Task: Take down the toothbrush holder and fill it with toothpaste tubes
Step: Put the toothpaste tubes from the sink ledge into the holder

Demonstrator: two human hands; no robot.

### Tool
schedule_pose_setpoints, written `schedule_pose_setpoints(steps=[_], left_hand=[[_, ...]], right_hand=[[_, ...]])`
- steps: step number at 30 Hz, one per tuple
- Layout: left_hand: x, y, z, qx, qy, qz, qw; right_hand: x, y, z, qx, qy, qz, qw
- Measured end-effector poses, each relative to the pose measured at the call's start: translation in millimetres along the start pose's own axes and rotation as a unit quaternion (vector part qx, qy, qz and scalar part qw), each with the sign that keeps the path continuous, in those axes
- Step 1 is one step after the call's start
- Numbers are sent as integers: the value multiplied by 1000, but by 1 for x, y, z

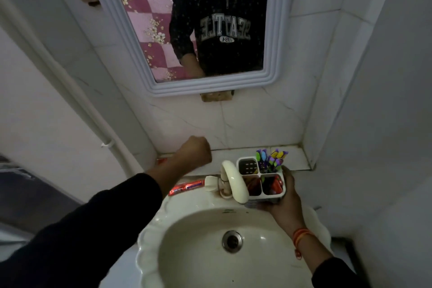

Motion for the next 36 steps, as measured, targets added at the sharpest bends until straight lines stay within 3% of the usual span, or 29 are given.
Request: schedule_pose_setpoints(steps=[2,6,16,25,31,36], left_hand=[[-27,-16,-3,-17,-43,110,993],[-70,-40,1,-10,-127,170,977],[-111,-58,5,55,-58,157,984],[-98,-55,12,67,-9,9,998],[-56,-46,12,43,0,-4,999],[-3,-16,5,-8,25,-86,996]], right_hand=[[1,0,-1,15,0,-24,1000],[4,2,-5,57,9,-65,996],[5,6,-10,56,25,-117,991],[12,-1,-14,77,44,-156,984],[18,0,-14,82,75,-149,983],[21,-3,-13,84,80,-146,982]])
Point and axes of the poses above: each hand's wrist, its own z-axis towards the middle knuckle, its own x-axis out of the back of the hand, y = z × x, the point moved 1 cm from there along z, towards the middle knuckle, and after that the axes turned 5 degrees about z, right-handed, at the moved point
